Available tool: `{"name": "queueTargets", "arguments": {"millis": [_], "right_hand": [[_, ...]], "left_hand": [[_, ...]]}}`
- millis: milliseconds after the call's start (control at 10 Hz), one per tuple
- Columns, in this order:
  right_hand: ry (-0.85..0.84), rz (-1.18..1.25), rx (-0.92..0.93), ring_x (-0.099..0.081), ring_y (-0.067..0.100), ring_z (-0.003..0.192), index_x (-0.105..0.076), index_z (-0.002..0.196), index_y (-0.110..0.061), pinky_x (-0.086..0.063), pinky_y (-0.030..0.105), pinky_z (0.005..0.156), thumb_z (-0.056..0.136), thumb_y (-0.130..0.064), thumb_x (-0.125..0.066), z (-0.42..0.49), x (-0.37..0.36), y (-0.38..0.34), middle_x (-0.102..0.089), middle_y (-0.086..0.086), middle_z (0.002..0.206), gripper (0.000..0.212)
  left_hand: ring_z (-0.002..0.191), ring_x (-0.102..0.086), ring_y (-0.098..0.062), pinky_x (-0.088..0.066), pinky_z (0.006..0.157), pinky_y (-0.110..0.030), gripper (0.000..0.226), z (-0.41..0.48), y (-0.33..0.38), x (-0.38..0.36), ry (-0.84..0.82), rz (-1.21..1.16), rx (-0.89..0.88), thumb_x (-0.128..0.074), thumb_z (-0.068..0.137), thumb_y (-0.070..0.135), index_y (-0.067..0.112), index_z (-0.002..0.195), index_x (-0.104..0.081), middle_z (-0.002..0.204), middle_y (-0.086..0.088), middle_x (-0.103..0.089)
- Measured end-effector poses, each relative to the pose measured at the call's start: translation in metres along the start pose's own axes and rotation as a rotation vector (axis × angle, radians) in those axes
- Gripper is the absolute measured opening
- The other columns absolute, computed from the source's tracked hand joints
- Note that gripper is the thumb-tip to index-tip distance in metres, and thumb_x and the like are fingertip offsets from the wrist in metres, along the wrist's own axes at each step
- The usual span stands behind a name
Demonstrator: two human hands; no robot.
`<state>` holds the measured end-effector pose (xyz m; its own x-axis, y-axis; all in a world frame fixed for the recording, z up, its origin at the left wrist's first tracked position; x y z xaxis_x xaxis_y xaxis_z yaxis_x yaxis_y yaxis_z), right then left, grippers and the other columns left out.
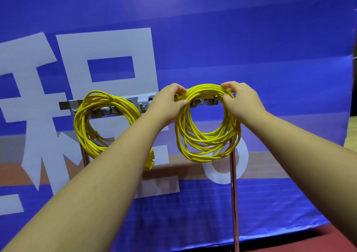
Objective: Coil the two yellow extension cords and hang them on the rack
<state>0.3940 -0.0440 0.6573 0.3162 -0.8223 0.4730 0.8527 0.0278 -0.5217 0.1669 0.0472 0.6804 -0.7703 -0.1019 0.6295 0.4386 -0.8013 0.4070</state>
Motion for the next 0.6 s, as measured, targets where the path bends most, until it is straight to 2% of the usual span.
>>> {"name": "queueTargets", "arguments": {"millis": [300,600], "right_hand": [[-0.011,-0.018,0.000,-0.061,0.030,0.119,-0.059,0.147,-0.027,-0.044,0.034,0.088,0.100,-0.025,-0.059,-0.004,0.001,-0.002,-0.061,0.010,0.136,0.046],[0.046,0.122,-0.060,-0.059,0.023,0.125,-0.056,0.149,-0.022,-0.045,0.032,0.092,0.097,-0.026,-0.059,-0.002,0.006,-0.021,-0.060,0.003,0.143,0.052]], "left_hand": [[0.117,-0.060,-0.018,-0.054,0.097,-0.036,0.046,-0.004,0.001,0.000,0.005,0.025,0.015,-0.076,0.093,0.034,0.024,0.134,-0.059,0.132,0.002,-0.063],[0.112,-0.060,-0.015,-0.052,0.088,-0.030,0.035,-0.007,-0.005,0.013,0.045,-0.081,0.018,-0.068,0.098,0.032,0.023,0.130,-0.060,0.124,0.005,-0.062]]}}
Point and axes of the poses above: each hand's wrist, its own z-axis towards the middle knuckle, its own x-axis out of the back of the hand, y = z × x, the point moved 3 cm from there along z, towards the middle knuckle
